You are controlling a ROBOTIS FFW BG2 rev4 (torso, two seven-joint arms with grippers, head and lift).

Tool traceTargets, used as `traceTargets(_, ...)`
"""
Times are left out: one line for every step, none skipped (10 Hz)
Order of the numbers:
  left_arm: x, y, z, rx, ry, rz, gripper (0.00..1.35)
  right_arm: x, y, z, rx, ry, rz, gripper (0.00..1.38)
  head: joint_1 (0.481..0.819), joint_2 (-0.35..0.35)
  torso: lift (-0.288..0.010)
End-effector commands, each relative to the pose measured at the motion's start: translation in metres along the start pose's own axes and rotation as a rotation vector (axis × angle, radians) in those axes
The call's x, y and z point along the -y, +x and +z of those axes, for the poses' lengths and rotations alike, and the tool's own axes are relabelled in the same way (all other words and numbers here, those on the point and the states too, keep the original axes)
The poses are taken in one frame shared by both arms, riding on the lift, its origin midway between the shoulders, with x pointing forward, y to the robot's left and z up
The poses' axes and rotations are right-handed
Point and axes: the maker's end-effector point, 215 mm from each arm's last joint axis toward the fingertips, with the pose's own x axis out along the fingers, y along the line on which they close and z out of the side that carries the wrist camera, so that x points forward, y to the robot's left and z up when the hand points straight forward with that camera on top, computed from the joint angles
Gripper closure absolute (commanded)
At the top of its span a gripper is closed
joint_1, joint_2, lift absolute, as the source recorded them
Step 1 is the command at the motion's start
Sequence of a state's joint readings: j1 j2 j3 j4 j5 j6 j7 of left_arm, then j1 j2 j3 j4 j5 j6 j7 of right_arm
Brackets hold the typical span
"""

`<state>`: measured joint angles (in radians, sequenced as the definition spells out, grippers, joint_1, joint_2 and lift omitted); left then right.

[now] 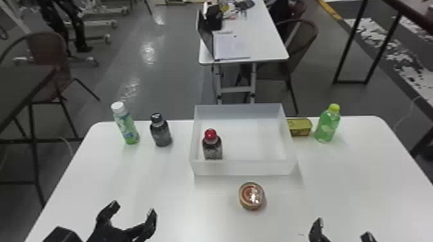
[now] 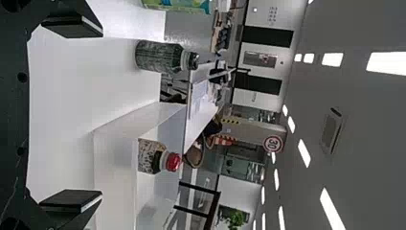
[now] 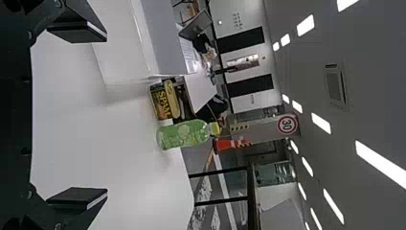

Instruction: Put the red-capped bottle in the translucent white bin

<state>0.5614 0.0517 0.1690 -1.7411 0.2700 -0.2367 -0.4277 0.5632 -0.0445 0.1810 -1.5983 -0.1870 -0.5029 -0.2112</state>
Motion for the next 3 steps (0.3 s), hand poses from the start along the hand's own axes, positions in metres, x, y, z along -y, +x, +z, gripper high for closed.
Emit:
traceTargets(0.0001,0.0000,-0.0010,-0.003,-0.001,-0.001,0.11,-0.0008,-0.0011,-0.0014,-0.009,-0.013,-0.001,0.15,0.695,0.085,-0.034)
traceTargets(-0.0003,-0.0007,-0.0028,-0.010,-0.001,-0.002,0.11,0.0001,-0.0024,-0.0008,-0.011,-0.025,-0.007,0.15,0.695,0.085,-0.034)
traceTargets(0.0000,-0.0006,-0.0038,-0.012,-0.003,-0.001,0.11,0.0008,-0.0022,0.0013,-0.011,-0.040,-0.009,0.15,0.695,0.085,-0.034)
